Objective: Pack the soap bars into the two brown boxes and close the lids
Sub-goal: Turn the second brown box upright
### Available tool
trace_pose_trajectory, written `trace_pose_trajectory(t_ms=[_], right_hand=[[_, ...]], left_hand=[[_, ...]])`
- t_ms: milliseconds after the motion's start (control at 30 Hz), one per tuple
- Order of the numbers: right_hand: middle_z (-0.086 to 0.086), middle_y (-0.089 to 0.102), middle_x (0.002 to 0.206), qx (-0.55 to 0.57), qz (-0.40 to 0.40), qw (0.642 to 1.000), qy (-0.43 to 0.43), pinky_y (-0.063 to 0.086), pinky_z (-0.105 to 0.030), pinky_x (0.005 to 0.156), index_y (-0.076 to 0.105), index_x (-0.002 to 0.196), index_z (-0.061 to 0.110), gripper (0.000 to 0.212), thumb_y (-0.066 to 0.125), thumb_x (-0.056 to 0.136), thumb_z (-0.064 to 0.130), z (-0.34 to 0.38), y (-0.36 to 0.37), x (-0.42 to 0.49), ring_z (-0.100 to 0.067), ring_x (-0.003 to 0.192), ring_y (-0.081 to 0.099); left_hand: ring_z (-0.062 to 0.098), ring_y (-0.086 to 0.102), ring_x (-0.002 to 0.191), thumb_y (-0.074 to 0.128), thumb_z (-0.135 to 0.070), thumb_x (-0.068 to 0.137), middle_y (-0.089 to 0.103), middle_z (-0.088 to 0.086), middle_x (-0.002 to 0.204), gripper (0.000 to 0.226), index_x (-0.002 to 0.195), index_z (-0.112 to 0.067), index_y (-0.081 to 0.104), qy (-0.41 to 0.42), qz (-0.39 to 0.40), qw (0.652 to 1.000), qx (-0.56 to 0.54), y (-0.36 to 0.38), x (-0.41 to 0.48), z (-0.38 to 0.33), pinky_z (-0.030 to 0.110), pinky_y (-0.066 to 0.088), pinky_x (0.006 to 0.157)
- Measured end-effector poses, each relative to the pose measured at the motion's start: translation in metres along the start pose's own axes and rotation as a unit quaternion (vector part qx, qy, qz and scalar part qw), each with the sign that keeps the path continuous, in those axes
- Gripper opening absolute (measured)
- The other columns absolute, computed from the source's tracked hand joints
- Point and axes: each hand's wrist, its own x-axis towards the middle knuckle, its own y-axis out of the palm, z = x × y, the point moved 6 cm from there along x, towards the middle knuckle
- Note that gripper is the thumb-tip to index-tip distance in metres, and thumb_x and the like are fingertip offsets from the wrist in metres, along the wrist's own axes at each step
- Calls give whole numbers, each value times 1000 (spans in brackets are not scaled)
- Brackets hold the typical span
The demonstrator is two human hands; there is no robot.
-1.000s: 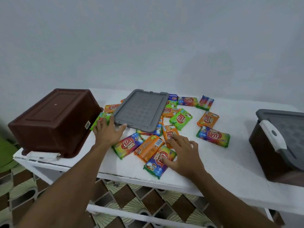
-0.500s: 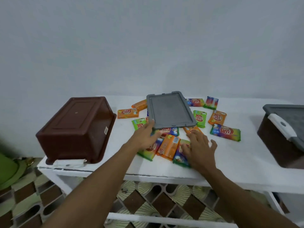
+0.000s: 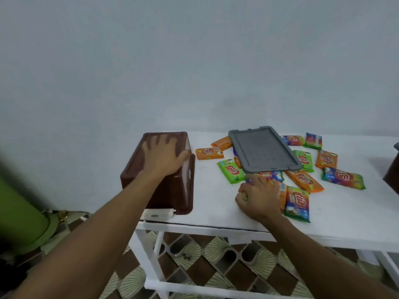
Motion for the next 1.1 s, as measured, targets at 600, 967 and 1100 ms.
trace_pose_trajectory(t_ms=[600, 967, 1100], right_hand=[[-3, 69, 106, 273, -9, 947, 169, 53, -38, 80, 63, 116, 18, 65, 38, 87, 71, 54, -20, 0, -19, 93, 63], [4, 66, 116, 652, 35, 732, 194, 49, -39, 92, 56, 122, 31, 53, 29, 95, 66, 105, -56, 9, -12, 108, 61], [3, 60, 131, 736, -36, 654, 172, 42, -41, 96, 44, 134, 27, 51, 28, 99, 59, 91, -70, 18, -12, 119, 55]], left_hand=[[36, 7, 147, 58, -89, 56, 6, 11, 162, 126, 153, -37, -3, -6, 139, 990, -33, -9, -4, 71, 61, 2, 112], [30, 56, 117, 29, -79, 85, 58, 9, 134, 84, 127, -13, 61, -166, 109, 875, -441, -8, -21, 115, 42, 44, 100], [27, 64, 101, 31, -65, 95, 68, 6, 107, 59, 86, -15, 61, -151, 27, 737, -658, -32, -41, 136, 48, 46, 98]])
